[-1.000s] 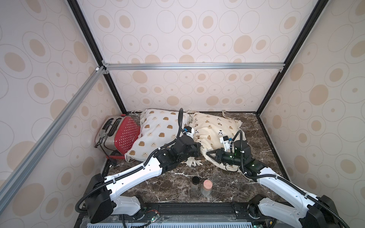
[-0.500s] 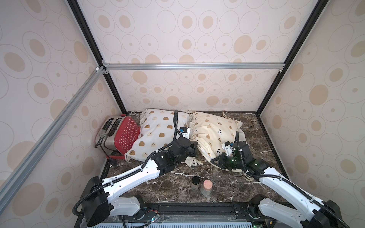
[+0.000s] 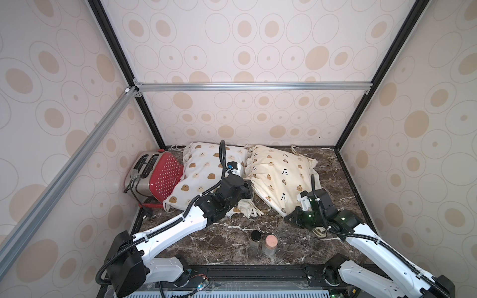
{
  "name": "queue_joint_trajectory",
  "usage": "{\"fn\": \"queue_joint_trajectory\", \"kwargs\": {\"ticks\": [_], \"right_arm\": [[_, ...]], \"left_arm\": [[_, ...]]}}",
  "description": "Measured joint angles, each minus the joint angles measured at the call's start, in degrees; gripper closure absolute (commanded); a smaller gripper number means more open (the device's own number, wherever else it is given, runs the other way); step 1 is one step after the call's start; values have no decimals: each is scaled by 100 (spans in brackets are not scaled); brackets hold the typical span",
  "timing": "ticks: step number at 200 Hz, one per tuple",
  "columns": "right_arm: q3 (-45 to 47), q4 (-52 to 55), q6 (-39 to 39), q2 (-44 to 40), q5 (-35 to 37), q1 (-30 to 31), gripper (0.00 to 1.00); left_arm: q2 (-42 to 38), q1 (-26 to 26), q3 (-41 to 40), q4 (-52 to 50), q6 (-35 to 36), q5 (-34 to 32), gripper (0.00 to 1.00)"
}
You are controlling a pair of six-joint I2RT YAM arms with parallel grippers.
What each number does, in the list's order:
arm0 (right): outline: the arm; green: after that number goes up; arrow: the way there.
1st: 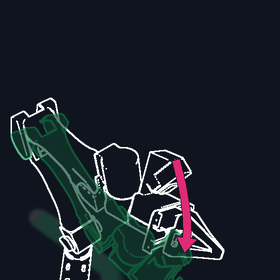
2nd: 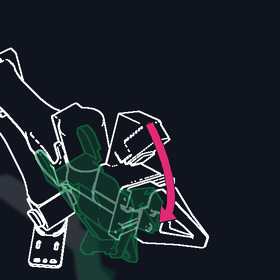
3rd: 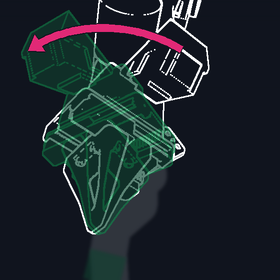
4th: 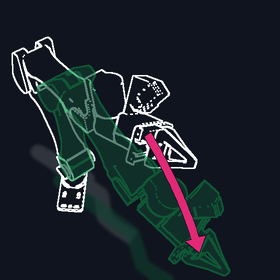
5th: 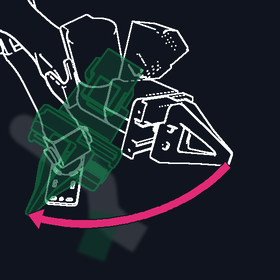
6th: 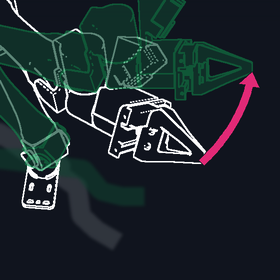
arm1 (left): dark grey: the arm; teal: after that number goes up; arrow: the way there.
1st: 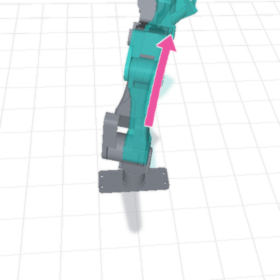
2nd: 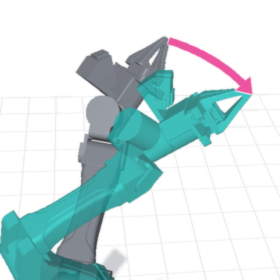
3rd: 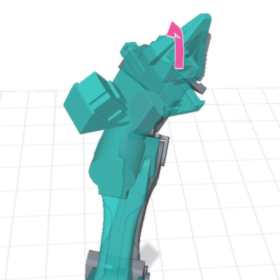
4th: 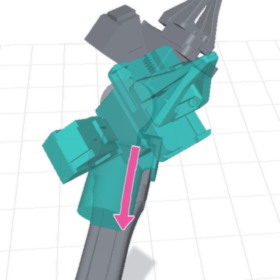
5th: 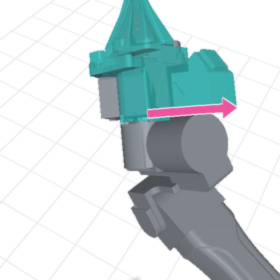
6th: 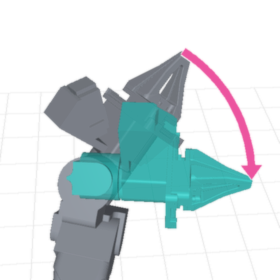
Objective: Zip up pillowcases
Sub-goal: Zip the zipper on the pillowcase.
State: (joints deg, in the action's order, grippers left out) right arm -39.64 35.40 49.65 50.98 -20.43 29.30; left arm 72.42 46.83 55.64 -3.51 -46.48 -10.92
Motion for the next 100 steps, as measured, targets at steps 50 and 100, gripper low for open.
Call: {"fn": "queue_joint_trajectory", "kwargs": {"ticks": [50,100], "right_arm": [[0,485,-151,-79,387,-11,100],[2,925,-286,-221,769,-155,100]], "left_arm": [[13,-162,22,-13,0,-109,100],[177,-638,186,-4,-39,44,100]]}}
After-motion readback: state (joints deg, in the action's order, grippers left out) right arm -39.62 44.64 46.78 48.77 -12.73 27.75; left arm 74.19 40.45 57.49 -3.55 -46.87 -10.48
